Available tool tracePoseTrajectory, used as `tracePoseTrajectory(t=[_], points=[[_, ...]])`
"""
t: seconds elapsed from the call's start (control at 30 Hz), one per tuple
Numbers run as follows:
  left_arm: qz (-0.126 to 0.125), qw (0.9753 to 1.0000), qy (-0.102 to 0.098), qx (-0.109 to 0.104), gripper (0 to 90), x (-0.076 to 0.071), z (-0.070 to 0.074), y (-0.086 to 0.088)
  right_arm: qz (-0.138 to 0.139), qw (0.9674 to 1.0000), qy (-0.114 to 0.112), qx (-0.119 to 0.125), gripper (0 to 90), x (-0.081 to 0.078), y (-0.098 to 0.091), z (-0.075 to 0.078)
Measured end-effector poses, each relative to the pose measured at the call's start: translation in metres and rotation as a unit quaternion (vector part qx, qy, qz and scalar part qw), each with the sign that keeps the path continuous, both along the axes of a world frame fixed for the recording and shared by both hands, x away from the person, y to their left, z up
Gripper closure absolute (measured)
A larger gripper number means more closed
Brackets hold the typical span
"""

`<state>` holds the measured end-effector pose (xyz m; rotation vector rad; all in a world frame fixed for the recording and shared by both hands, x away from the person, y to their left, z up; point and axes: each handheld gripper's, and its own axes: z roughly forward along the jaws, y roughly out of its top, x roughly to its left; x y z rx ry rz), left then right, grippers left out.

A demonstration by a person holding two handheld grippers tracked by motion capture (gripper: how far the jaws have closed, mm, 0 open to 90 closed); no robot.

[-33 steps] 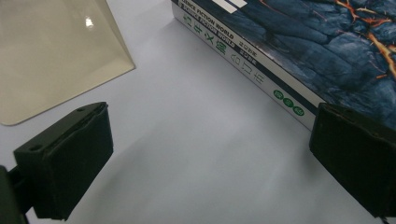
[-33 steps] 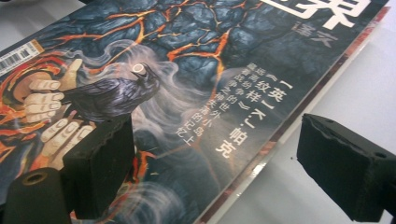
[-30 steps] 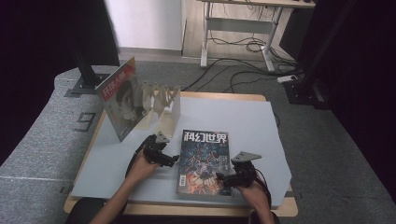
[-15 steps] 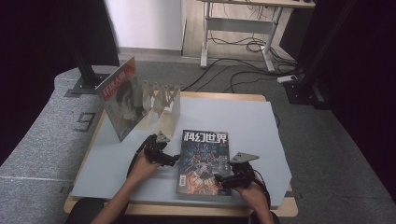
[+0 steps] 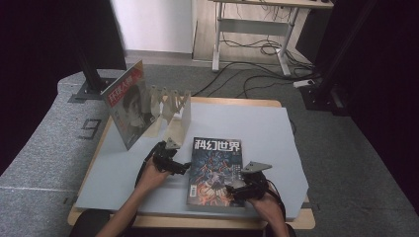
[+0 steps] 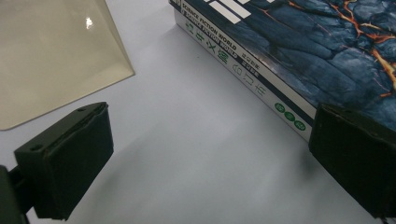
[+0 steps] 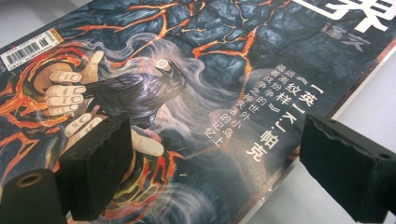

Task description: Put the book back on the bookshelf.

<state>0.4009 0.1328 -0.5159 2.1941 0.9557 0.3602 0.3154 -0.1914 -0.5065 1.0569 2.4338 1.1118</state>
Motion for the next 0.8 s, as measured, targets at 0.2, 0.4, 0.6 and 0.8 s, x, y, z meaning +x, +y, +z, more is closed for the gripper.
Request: tracePoseTrajectory(t=[0.2,0.4,0.6,0.8], points=[[0.001,1.0,0.002,0.001,0.0,0.003,0.001,-0.001,0.0,1.0,0.0,-0.008,9.6,-0.001,0.002,0.001],[0.0,1.0,0.008,-0.003,0.0,0.005,0.0,-0.001,0.0,0.9999,0.005,-0.013,9.6,-0.002,0.003,0.002],[0.0,1.0,0.007,0.004,0.0,0.007,0.002,-0.003,0.001,0.9998,0.008,-0.018,9.6,-0.003,0.004,0.003],[0.004,1.0,0.007,0.005,0.5,0.011,0.002,-0.005,0.001,0.9997,0.01,-0.021,9.6,-0.005,0.004,0.004]])
